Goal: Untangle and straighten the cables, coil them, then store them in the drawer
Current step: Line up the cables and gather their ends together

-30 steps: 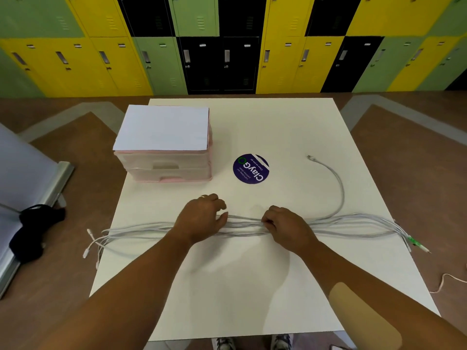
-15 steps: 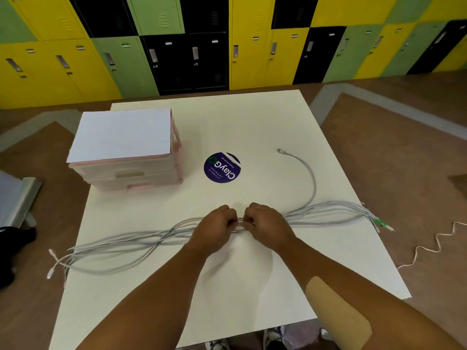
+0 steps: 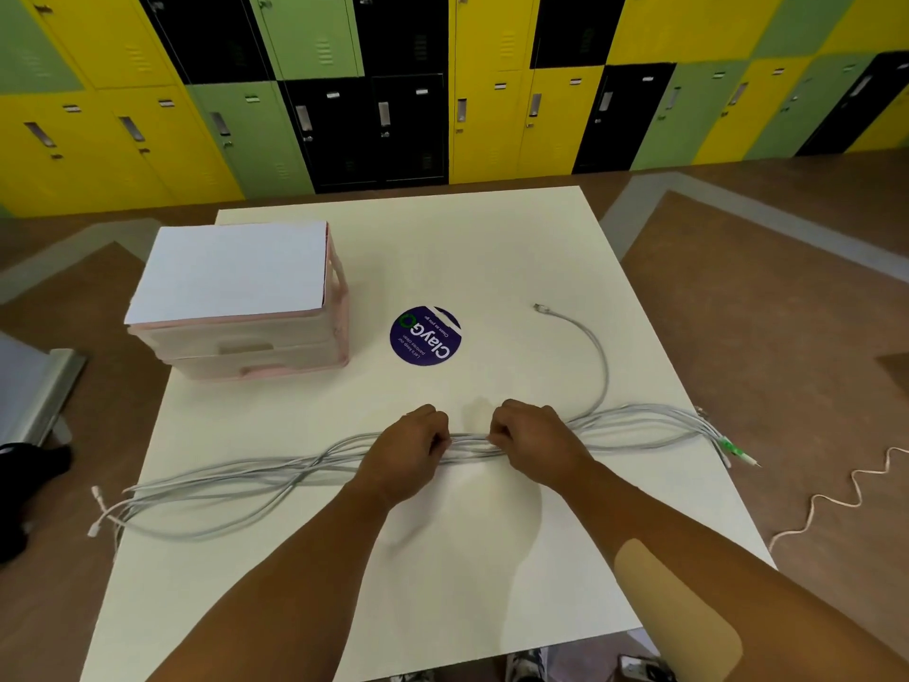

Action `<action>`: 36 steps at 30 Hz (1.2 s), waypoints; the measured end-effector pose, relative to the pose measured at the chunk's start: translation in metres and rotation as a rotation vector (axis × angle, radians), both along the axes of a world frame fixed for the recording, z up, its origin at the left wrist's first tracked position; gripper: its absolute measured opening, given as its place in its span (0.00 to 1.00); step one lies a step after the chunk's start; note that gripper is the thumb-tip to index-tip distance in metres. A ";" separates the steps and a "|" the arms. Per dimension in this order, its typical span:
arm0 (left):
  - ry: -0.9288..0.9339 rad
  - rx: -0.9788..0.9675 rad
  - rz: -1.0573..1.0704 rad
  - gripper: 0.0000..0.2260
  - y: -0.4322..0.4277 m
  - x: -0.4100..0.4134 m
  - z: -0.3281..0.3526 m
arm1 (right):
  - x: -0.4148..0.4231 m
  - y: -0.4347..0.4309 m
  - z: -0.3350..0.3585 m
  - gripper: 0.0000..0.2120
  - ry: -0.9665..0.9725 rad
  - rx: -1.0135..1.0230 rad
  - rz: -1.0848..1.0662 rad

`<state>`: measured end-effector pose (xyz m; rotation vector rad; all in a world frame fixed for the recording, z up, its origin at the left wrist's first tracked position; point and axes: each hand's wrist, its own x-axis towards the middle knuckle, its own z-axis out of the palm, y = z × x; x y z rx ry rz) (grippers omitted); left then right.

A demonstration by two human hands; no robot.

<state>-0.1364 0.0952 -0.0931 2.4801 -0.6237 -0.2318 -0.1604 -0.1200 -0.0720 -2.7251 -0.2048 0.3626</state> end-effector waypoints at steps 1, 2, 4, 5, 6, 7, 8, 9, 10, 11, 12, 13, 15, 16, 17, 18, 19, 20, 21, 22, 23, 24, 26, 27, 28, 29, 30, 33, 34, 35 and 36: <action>-0.003 0.000 0.000 0.06 0.000 0.000 0.000 | 0.000 -0.002 -0.001 0.06 0.003 0.000 0.011; -0.005 0.005 -0.005 0.06 -0.001 0.000 0.000 | 0.000 -0.004 -0.001 0.07 0.009 -0.003 0.018; -0.010 0.022 -0.022 0.06 -0.001 0.000 0.000 | -0.001 -0.008 -0.001 0.08 0.018 -0.005 0.016; -0.011 0.027 -0.025 0.06 -0.001 0.000 0.000 | -0.001 -0.009 0.000 0.07 0.020 -0.008 0.008; -0.011 0.031 -0.024 0.06 -0.001 0.000 0.000 | -0.002 -0.011 0.000 0.07 0.022 -0.013 -0.006; -0.011 0.033 -0.019 0.06 0.000 0.000 -0.001 | -0.002 -0.013 0.000 0.07 0.022 -0.011 -0.024; -0.009 0.034 -0.015 0.06 0.001 0.000 -0.001 | -0.001 -0.015 0.000 0.08 0.027 -0.015 -0.042; -0.005 0.035 -0.012 0.06 0.002 0.000 -0.002 | -0.001 -0.018 0.000 0.10 0.031 -0.022 -0.055; -0.002 0.038 -0.012 0.06 0.002 -0.001 -0.002 | -0.001 -0.020 -0.001 0.11 0.034 -0.029 -0.057; -0.001 0.039 -0.013 0.06 0.001 -0.001 -0.002 | -0.001 -0.022 -0.001 0.10 0.037 -0.032 -0.050; -0.002 0.040 -0.014 0.06 0.000 -0.001 -0.002 | -0.001 -0.024 -0.002 0.08 0.043 -0.035 -0.042; -0.002 0.040 -0.015 0.06 -0.001 -0.001 -0.002 | -0.001 -0.026 -0.003 0.06 0.051 -0.036 -0.034; -0.002 0.042 -0.019 0.07 -0.001 0.000 -0.003 | -0.003 -0.031 -0.005 0.06 0.054 -0.033 -0.034; -0.004 0.045 -0.019 0.07 0.000 0.000 -0.003 | -0.005 -0.035 -0.006 0.07 0.056 -0.029 -0.044; -0.006 0.048 -0.018 0.07 0.001 0.000 -0.004 | -0.006 -0.040 -0.007 0.06 0.054 -0.027 -0.060; -0.008 0.053 -0.016 0.08 0.002 0.001 -0.004 | -0.006 -0.043 -0.007 0.06 0.054 -0.028 -0.076; -0.009 0.059 -0.016 0.07 0.003 0.001 -0.004 | -0.006 -0.047 -0.007 0.05 0.054 -0.028 -0.093; -0.009 0.063 -0.018 0.07 0.003 0.000 -0.005 | -0.007 -0.050 -0.008 0.05 0.055 -0.025 -0.106; -0.007 0.063 -0.020 0.07 0.002 -0.001 -0.005 | -0.007 -0.053 -0.009 0.05 0.057 -0.021 -0.115; -0.007 0.062 -0.022 0.07 0.000 -0.001 -0.005 | -0.007 -0.054 -0.009 0.05 0.058 -0.013 -0.124; -0.006 0.061 -0.022 0.08 -0.001 -0.001 -0.005 | -0.007 -0.055 -0.009 0.05 0.063 -0.004 -0.130; -0.005 0.061 -0.021 0.08 -0.002 -0.002 -0.005 | -0.007 -0.056 -0.010 0.05 0.071 0.004 -0.136; -0.003 0.062 -0.019 0.07 -0.002 -0.001 -0.005 | -0.007 -0.058 -0.008 0.07 0.083 0.009 -0.160; 0.000 0.062 -0.018 0.07 -0.001 0.000 -0.005 | -0.006 -0.060 -0.007 0.08 0.086 0.007 -0.181; 0.002 0.063 -0.017 0.06 0.000 0.000 -0.006 | -0.006 -0.062 -0.006 0.11 0.088 0.006 -0.201; 0.004 0.064 -0.016 0.06 0.000 0.000 -0.006 | -0.006 -0.063 -0.006 0.12 0.088 0.004 -0.213; 0.004 0.068 -0.016 0.06 0.000 0.000 -0.006 | -0.006 -0.064 -0.006 0.12 0.085 0.001 -0.215; 0.003 0.066 -0.008 0.07 0.000 0.001 -0.006 | -0.007 -0.068 -0.007 0.06 0.073 -0.017 -0.191; 0.004 0.065 -0.006 0.07 0.000 0.001 -0.006 | -0.009 -0.069 -0.008 0.05 0.071 -0.016 -0.189; 0.004 0.069 -0.006 0.07 0.000 0.002 -0.006 | -0.009 -0.070 -0.008 0.05 0.069 -0.011 -0.192; 0.003 0.075 -0.006 0.06 0.000 0.002 -0.006 | -0.010 -0.070 -0.009 0.06 0.067 -0.004 -0.197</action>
